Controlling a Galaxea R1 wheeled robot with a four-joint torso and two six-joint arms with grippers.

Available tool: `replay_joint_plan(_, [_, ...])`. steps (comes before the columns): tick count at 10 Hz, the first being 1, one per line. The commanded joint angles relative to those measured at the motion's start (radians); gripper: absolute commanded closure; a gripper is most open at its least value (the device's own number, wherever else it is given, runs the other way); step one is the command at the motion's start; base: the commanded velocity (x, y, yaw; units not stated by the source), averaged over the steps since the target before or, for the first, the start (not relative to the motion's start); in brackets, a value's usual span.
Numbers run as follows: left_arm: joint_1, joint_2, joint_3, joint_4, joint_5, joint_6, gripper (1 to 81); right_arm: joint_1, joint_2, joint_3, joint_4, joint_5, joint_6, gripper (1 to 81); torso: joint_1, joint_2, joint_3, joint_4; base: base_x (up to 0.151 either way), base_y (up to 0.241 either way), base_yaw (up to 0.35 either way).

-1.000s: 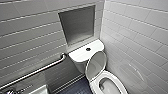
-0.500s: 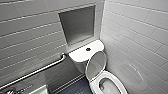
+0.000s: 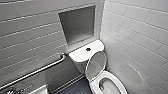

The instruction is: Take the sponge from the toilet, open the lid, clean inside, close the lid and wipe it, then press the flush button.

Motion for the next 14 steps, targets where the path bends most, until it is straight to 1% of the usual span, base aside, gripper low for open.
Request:
replay_joint_plan(1, [0.069, 0.051, -0.011, -0.294, 0.143, 0.266, 1.0, -0.025, -0.004, -0.011, -0.006, -0.093, 0.009, 81.1, 0.000, 0.000, 0.000, 0.000, 0.000, 0.000, 0.000])
replay_joint_plan(2, [0.069, 0.074, -0.011, -0.499, 0.192, 0.479, 1.0, -0.024, -0.005, -0.008, -0.006, -0.093, 0.009, 81.1, 0.000, 0.000, 0.000, 0.000, 0.000, 0.000, 0.000])
replay_joint_plan(3, [0.063, 0.087, -0.010, -0.657, 0.220, 0.667, 1.0, -0.022, -0.005, -0.005, -0.006, -0.093, 0.009, 81.1, 0.000, 0.000, 0.000, 0.000, 0.000, 0.000, 0.000])
replay_joint_plan(4, [0.058, 0.091, -0.005, -0.765, 0.223, 0.791, 1.0, -0.021, -0.004, -0.002, -0.008, -0.093, 0.009, 81.1, 0.000, 0.000, 0.000, 0.000, 0.000, 0.000, 0.000])
replay_joint_plan(5, [0.051, 0.100, -0.005, -0.817, 0.223, 0.848, 1.0, -0.022, -0.004, 0.005, -0.008, -0.093, 0.009, 81.1, 0.000, 0.000, 0.000, 0.000, 0.000, 0.000, 0.000])
replay_joint_plan(6, [0.048, 0.114, -0.016, -0.844, 0.222, 0.893, 1.0, -0.021, -0.002, 0.010, -0.011, -0.093, 0.007, 81.1, 0.000, 0.000, 0.000, 0.000, 0.000, 0.000, 0.000])
replay_joint_plan(7, [0.041, 0.130, -0.027, -0.938, 0.225, 1.001, 1.0, -0.022, 0.000, 0.010, -0.013, -0.093, 0.009, 81.1, 0.000, 0.000, 0.000, 0.000, 0.000, 0.000, 0.000])
replay_joint_plan(8, [0.019, 0.131, -0.028, -1.023, 0.253, 1.106, 1.0, -0.021, 0.003, 0.010, -0.008, -0.092, 0.007, 81.1, 0.000, 0.000, 0.000, 0.000, 0.000, 0.000, 0.000])
replay_joint_plan(9, [-0.014, 0.099, 0.015, -1.023, 0.332, 1.118, 1.0, -0.013, 0.012, 0.012, -0.020, -0.093, 0.002, 81.1, 0.000, 0.000, 0.000, 0.000, 0.000, 0.000, 0.000])
replay_joint_plan(10, [-0.034, 0.065, 0.062, -0.994, 0.352, 1.127, 1.0, -0.010, 0.038, 0.001, -0.016, -0.093, -0.001, 81.1, 0.000, 0.000, 0.000, 0.000, 0.000, 0.000, 0.000])
replay_joint_plan(11, [-0.041, 0.030, 0.122, -0.921, 0.360, 1.127, 1.0, -0.004, 0.056, -0.031, -0.014, -0.095, -0.002, 81.1, 0.000, 0.000, 0.000, 0.000, 0.000, 0.000, 0.000])
replay_joint_plan(12, [-0.049, 0.018, 0.165, -0.879, 0.363, 1.127, 1.0, 0.004, 0.058, -0.050, -0.009, -0.113, 0.004, 81.1, 0.000, 0.000, 0.000, 0.000, 0.000, 0.000, 0.000])
replay_joint_plan(13, [-0.064, 0.003, 0.200, -0.862, 0.380, 1.127, 1.0, 0.005, 0.056, -0.037, -0.017, -0.121, 0.004, 81.1, 0.000, 0.000, 0.000, 0.000, 0.000, 0.000, 0.000])
replay_joint_plan(14, [-0.083, -0.027, 0.271, -0.862, 0.421, 1.127, 1.0, 0.007, 0.026, 0.029, -0.022, -0.118, 0.001, 81.1, 0.000, 0.000, 0.000, 0.000, 0.000, 0.000, 0.000])
